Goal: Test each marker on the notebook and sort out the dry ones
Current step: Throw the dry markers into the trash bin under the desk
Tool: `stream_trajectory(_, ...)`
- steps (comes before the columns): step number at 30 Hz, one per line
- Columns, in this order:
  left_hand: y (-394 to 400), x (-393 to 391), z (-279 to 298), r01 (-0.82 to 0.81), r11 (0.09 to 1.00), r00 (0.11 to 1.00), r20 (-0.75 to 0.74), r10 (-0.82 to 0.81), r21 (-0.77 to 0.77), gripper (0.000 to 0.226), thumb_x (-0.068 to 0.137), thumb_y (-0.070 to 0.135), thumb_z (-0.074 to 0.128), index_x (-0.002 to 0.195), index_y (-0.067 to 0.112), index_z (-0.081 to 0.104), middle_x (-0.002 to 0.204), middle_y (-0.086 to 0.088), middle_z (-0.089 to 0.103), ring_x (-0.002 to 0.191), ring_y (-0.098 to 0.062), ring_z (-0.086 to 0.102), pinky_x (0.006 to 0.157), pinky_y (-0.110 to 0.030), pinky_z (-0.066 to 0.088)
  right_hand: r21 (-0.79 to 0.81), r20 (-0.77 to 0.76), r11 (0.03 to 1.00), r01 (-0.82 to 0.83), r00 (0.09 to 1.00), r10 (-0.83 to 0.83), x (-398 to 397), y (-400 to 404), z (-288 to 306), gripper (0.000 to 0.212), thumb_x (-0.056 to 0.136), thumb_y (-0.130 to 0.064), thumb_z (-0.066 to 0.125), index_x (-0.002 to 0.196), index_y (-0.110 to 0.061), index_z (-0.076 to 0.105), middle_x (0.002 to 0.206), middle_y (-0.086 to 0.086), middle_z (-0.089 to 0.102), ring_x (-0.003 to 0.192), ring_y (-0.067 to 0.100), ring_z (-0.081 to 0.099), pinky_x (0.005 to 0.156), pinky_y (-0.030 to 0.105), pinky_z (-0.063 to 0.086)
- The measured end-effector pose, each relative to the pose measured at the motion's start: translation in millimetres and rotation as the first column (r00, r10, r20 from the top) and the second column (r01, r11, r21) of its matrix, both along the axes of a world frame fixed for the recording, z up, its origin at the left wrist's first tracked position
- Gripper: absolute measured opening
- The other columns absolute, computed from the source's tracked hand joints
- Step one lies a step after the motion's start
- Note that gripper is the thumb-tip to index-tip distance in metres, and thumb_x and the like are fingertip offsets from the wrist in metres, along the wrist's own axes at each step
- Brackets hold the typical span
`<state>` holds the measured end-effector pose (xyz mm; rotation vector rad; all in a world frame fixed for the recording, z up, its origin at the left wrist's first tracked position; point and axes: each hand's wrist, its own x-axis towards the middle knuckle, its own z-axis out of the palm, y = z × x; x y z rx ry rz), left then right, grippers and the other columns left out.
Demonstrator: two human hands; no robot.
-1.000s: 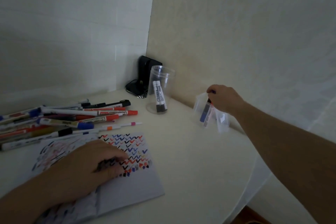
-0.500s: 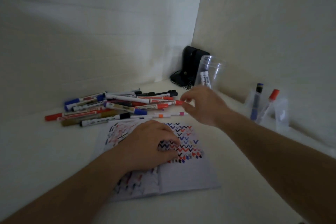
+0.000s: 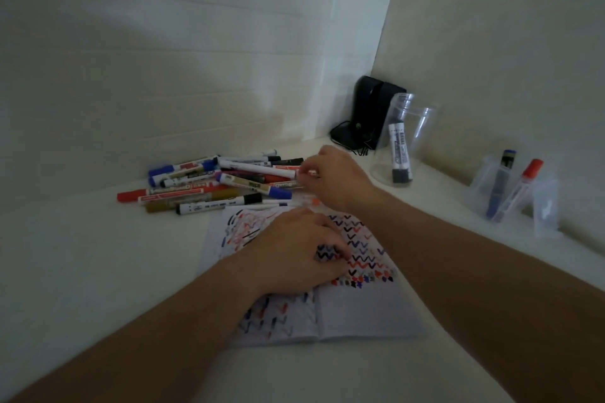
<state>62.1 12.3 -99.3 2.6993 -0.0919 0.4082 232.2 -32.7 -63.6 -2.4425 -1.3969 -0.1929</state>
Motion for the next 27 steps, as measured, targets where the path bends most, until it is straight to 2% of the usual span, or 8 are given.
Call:
stream_trajectory(7,-8,-2,7,-0.003,1.000,1.000,0.028,0.003,-0.001,0.030,0.098,0.051,0.060,0.119,0.035,0.074,0.131,0.016,0.066,0.114,0.000,0.052,0.104,-0.017,0.038,-0.354,0.051,0.924,-0.146,0.983,0.174,-41,51,18,0.034,0.093,-0.051,0.066,0.114,-0.026,0.077,0.106,0.004,0.063,0.090,0.023,0.060,0.077,0.033,0.051)
stream_trajectory(10,-8,-6,6,-0.065,0.998,0.998,0.022,0.065,-0.011,0.047,0.098,0.056,0.056,0.136,0.030,0.063,0.145,0.009,0.057,0.124,-0.002,0.045,0.097,-0.004,0.018,-0.356,0.085,0.929,-0.104,0.986,0.143,-46,65,14,0.028,0.088,-0.046,0.072,0.096,-0.020,0.067,0.091,0.001,0.062,0.078,0.019,0.058,0.072,0.033,0.052)
stream_trajectory(13,-8,-7,6,-0.066,0.998,0.998,0.015,0.066,-0.010,0.046,0.098,0.056,0.056,0.136,0.032,0.063,0.146,0.011,0.057,0.128,-0.004,0.049,0.106,-0.010,0.022,-0.340,0.090,0.935,-0.098,0.987,0.136,-52,61,16,0.024,0.094,-0.042,0.068,0.096,-0.019,0.061,0.083,-0.002,0.054,0.075,0.016,0.053,0.069,0.032,0.045)
stream_trajectory(15,-6,-5,6,-0.013,0.999,1.000,0.018,0.013,-0.035,0.029,0.097,0.049,0.061,0.119,0.035,0.073,0.129,0.016,0.067,0.115,0.000,0.055,0.106,-0.017,0.039,-0.243,0.052,0.965,-0.101,0.992,0.117,-55,46,23,0.026,0.099,-0.044,0.060,0.103,-0.019,0.064,0.092,0.000,0.060,0.081,0.018,0.057,0.068,0.032,0.043)
stream_trajectory(17,-3,-5,6,-0.001,0.996,1.000,0.009,0.002,-0.095,0.017,0.095,0.042,0.065,0.099,0.033,0.079,0.103,0.019,0.073,0.097,0.003,0.061,0.088,-0.016,0.047,0.003,-0.039,0.997,-0.071,0.997,0.072,-53,21,33,0.025,0.101,-0.047,0.056,0.103,-0.024,0.066,0.089,-0.003,0.066,0.075,0.014,0.062,0.062,0.031,0.045)
stream_trajectory(20,2,-4,6,-0.105,0.973,0.993,0.028,0.113,-0.207,0.024,0.093,0.040,0.067,0.071,0.030,0.064,0.072,0.014,0.063,0.069,-0.001,0.056,0.066,-0.021,0.043,0.415,-0.282,0.909,0.038,0.955,0.089,-42,-28,36,0.013,0.100,-0.036,0.061,0.092,-0.025,0.061,0.078,-0.007,0.065,0.061,0.003,0.060,0.059,0.025,0.052)
stream_trajectory(23,1,-1,8,-0.203,0.903,0.970,0.048,0.238,-0.380,0.029,0.093,0.037,0.067,0.075,0.023,0.049,0.070,0.006,0.052,0.060,-0.007,0.044,0.060,-0.022,0.037,0.589,-0.575,0.781,0.205,0.786,0.228,-34,-74,21,0.011,0.092,-0.007,0.063,0.085,-0.013,0.057,0.069,-0.001,0.055,0.055,0.009,0.047,0.054,0.026,0.043)
stream_trajectory(27,-7,-5,10,-0.147,0.922,0.972,0.120,0.202,-0.358,0.032,0.089,0.051,0.070,0.099,0.030,0.048,0.092,0.008,0.054,0.074,-0.004,0.051,0.064,-0.020,0.045,0.594,-0.712,0.788,0.162,0.562,0.421,-49,-99,-2,0.022,0.086,0.002,0.065,0.077,-0.014,0.053,0.058,-0.001,0.051,0.048,0.013,0.041,0.046,0.023,0.036)
